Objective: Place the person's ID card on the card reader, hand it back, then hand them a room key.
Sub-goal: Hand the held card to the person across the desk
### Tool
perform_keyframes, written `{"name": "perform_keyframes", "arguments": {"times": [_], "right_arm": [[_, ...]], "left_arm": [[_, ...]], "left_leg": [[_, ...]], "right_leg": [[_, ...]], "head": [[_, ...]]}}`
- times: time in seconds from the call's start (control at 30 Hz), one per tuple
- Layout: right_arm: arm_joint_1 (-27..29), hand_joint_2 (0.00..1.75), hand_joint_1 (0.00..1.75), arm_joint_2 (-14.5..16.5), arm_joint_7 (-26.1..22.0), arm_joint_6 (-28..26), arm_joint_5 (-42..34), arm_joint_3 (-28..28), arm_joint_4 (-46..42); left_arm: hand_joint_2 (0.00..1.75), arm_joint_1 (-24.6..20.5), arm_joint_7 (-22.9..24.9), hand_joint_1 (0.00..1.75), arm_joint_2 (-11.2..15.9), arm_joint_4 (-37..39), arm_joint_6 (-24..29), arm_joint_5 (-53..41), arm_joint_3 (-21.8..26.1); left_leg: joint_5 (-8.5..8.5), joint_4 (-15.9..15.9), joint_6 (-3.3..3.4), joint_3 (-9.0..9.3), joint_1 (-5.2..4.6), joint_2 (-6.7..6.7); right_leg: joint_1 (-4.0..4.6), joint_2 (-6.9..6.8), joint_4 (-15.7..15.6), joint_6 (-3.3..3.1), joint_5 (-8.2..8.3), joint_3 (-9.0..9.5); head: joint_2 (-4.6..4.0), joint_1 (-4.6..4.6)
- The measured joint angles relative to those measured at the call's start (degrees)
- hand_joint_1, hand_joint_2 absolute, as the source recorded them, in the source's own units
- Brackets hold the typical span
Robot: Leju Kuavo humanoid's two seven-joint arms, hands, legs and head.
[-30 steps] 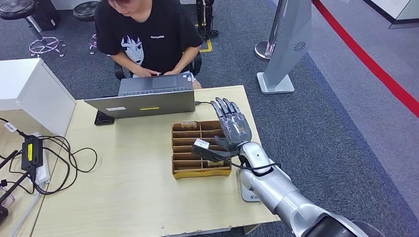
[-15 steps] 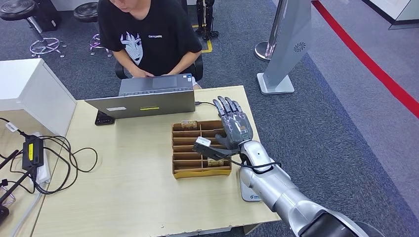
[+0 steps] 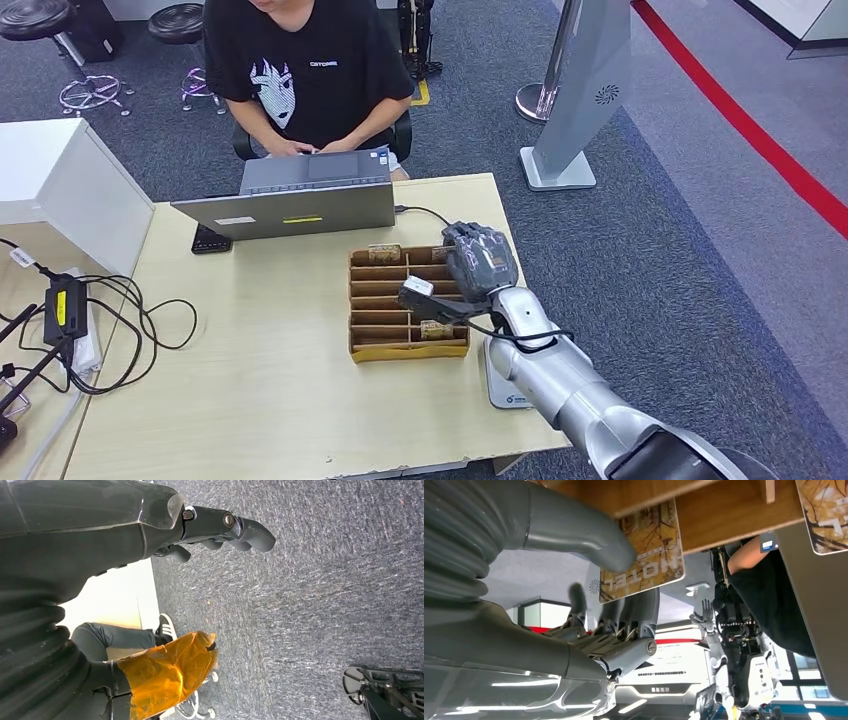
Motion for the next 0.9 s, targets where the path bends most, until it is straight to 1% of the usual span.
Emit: {"name": "perform_keyframes", "arguments": {"times": [0.23, 0.57, 0.73, 0.9], "right_arm": [[0.00, 1.75, 1.64, -0.01, -0.31, -0.22, -0.12, -0.34, 0.15], [0.08, 1.75, 1.64, -0.02, -0.95, -0.74, 0.01, -1.01, 0.39], [0.30, 1.75, 1.57, -0.02, -1.30, -1.17, 0.04, -1.38, 0.39], [1.06, 1.75, 1.60, -0.15, -3.58, -1.80, -1.33, -2.02, -1.01]], "left_arm": [[1.75, 0.02, 0.00, 0.00, 0.00, -0.01, 0.00, 0.00, 0.00], [1.75, 0.04, 0.00, 0.00, 0.00, 0.00, 0.00, -0.02, 0.00], [1.75, 0.04, 0.00, 0.00, 0.00, -0.01, 0.00, -0.02, 0.00], [1.75, 0.10, -0.10, 0.00, 0.00, -0.01, 0.00, 0.04, 0.00]], "left_leg": [[0.00, 0.00, 0.00, 0.01, 0.00, 0.00], [0.00, 0.00, 0.00, 0.01, 0.00, 0.00], [0.00, 0.00, 0.00, 0.00, 0.00, 0.00], [0.00, 0.00, 0.00, -0.02, 0.00, 0.00]], "right_leg": [[0.00, 0.00, 0.00, 0.00, 0.00, 0.00], [0.00, 0.00, 0.00, 0.00, 0.00, 0.00], [0.00, 0.00, 0.00, 0.00, 0.00, 0.00], [0.00, 0.00, 0.00, 0.00, 0.00, 0.00]], "head": [[0.00, 0.01], [0.00, 0.01], [0.00, 0.01], [0.00, 0.01]]}}
